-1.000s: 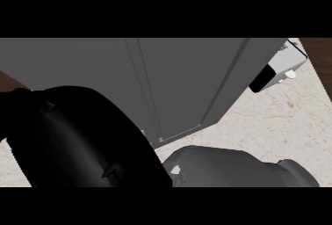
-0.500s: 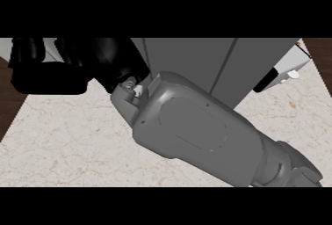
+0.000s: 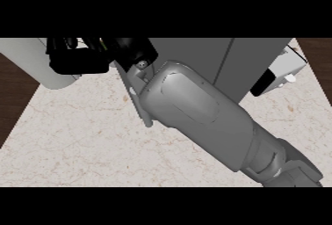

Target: Pick up the wine, place it into the cabinet and close the cabinet

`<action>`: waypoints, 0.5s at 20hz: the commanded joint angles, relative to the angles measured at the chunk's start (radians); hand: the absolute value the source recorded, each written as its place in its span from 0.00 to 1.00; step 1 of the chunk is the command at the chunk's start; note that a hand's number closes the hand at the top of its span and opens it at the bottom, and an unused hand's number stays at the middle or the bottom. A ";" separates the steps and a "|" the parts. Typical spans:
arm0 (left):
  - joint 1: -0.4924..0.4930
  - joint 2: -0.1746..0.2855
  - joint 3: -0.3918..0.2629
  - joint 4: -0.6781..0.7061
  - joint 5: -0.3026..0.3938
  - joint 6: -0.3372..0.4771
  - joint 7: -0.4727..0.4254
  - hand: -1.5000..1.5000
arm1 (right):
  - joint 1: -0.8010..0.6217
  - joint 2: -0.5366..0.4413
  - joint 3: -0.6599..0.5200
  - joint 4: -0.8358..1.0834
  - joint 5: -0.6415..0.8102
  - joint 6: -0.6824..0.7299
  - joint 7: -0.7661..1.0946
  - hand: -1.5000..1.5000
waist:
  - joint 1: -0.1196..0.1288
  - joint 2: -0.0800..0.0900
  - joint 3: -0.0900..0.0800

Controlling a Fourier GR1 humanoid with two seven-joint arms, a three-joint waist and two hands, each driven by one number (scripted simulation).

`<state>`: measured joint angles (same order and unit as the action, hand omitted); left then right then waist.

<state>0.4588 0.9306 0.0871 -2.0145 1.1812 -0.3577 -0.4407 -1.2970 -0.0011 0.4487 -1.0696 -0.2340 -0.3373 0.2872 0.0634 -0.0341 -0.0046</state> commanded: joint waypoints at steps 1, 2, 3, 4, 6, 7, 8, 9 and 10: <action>-0.019 -0.005 0.008 -0.015 0.018 0.036 0.012 1.00 | 0.056 -0.088 -0.053 0.176 0.015 0.028 -0.064 1.00 | -0.019 0.059 0.004; -0.017 0.003 0.010 -0.022 0.014 0.035 0.020 1.00 | 0.061 -0.071 -0.046 0.188 0.022 0.017 -0.075 1.00 | -0.014 0.059 0.004; -0.021 0.006 0.019 -0.022 0.039 0.036 0.025 1.00 | 0.055 -0.126 -0.067 0.179 0.013 0.055 -0.078 1.00 | -0.019 0.061 0.005; -0.015 0.009 0.023 -0.016 0.023 0.022 0.023 1.00 | 0.101 -0.100 -0.042 0.183 0.034 0.018 -0.107 1.00 | -0.018 0.060 0.004; -0.030 0.002 0.024 -0.031 0.023 0.056 0.019 1.00 | 0.085 -0.119 -0.041 0.200 0.051 0.026 -0.121 1.00 | -0.016 0.065 0.004; -0.027 0.014 0.024 -0.015 0.033 0.033 0.033 1.00 | 0.096 -0.108 -0.042 0.200 0.053 0.005 -0.117 1.00 | -0.021 0.065 0.003; -0.016 0.009 0.030 -0.007 0.022 0.036 0.029 1.00 | 0.101 -0.120 -0.044 0.198 0.052 0.021 -0.136 1.00 | -0.014 0.063 0.003; -0.033 -0.003 0.011 -0.025 0.034 0.050 0.028 1.00 | 0.094 -0.123 -0.054 0.197 0.043 0.030 -0.136 1.00 | -0.025 0.069 0.003; -0.023 0.012 0.018 -0.015 0.024 0.042 0.039 1.00 | 0.104 -0.121 -0.046 0.203 0.054 0.021 -0.145 1.00 | -0.019 0.068 0.003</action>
<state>0.4372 0.9362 0.1045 -2.0299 1.2050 -0.3215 -0.4146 -1.2595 -0.0220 0.4681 -1.0531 -0.1964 -0.2823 0.1362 0.0699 -0.0466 -0.0202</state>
